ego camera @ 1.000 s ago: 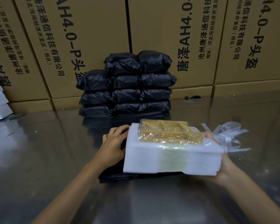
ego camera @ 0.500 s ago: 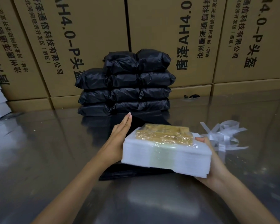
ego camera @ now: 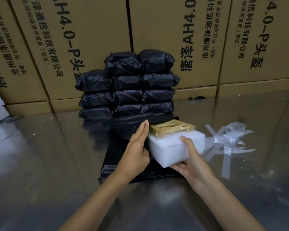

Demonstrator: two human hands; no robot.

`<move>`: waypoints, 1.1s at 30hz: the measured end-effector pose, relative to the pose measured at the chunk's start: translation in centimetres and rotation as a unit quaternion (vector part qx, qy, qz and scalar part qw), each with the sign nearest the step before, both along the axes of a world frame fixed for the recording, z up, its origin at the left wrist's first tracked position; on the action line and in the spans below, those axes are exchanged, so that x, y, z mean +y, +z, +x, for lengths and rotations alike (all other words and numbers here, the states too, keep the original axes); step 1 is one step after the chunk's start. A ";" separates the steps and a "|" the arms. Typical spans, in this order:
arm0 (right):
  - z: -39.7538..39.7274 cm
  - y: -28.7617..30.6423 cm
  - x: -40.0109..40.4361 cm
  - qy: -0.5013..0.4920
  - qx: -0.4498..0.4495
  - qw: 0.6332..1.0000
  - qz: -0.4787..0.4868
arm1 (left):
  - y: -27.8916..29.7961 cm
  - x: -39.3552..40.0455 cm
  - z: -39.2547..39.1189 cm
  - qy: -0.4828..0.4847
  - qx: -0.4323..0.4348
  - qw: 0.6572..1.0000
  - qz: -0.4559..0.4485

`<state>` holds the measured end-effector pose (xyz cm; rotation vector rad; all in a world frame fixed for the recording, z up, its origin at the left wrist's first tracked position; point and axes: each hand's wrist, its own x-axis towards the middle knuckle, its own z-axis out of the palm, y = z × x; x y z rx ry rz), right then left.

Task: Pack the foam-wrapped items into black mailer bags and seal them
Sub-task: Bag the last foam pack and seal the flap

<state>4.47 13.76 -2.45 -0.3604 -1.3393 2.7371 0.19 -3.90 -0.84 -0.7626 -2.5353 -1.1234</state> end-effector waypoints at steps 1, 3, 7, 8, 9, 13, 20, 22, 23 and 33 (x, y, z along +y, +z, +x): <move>-0.2 0.1 -0.5 -0.003 0.000 1.000 -0.004 | -0.2 0.3 0.4 0.001 -0.004 1.000 0.010; -0.7 0.4 -1.5 -0.009 -0.005 1.000 -0.019 | -0.5 0.6 1.0 0.006 -0.020 1.000 0.021; -0.9 0.6 -3.0 -0.004 0.000 1.000 -0.005 | 1.1 -0.1 0.8 0.105 0.055 0.988 0.103; -0.8 0.5 -3.4 -0.006 0.002 1.000 0.010 | 2.1 -0.3 0.2 0.135 0.088 0.981 0.112; -0.6 0.3 -3.7 -0.009 0.004 1.000 0.025 | 3.3 -0.3 -0.6 0.149 0.110 0.977 0.108; 0.2 0.0 -4.9 -0.022 0.033 0.996 0.077 | 7.7 2.8 -5.0 0.115 0.043 0.992 -0.033; 0.0 0.6 -3.8 -0.018 0.033 0.989 0.144 | 9.1 8.1 -8.3 0.086 -0.060 0.986 -0.132; -0.8 0.8 -3.1 -0.008 0.025 0.989 0.146 | 8.7 8.7 -7.2 0.060 -0.015 0.988 -0.142; -1.2 1.0 -2.7 0.001 0.013 0.991 0.133 | 8.5 8.9 -6.5 0.034 -0.001 0.990 -0.135; -4.7 2.5 -1.3 0.055 -0.078 0.995 -0.013 | 2.5 1.5 -3.7 0.162 0.036 0.986 -0.021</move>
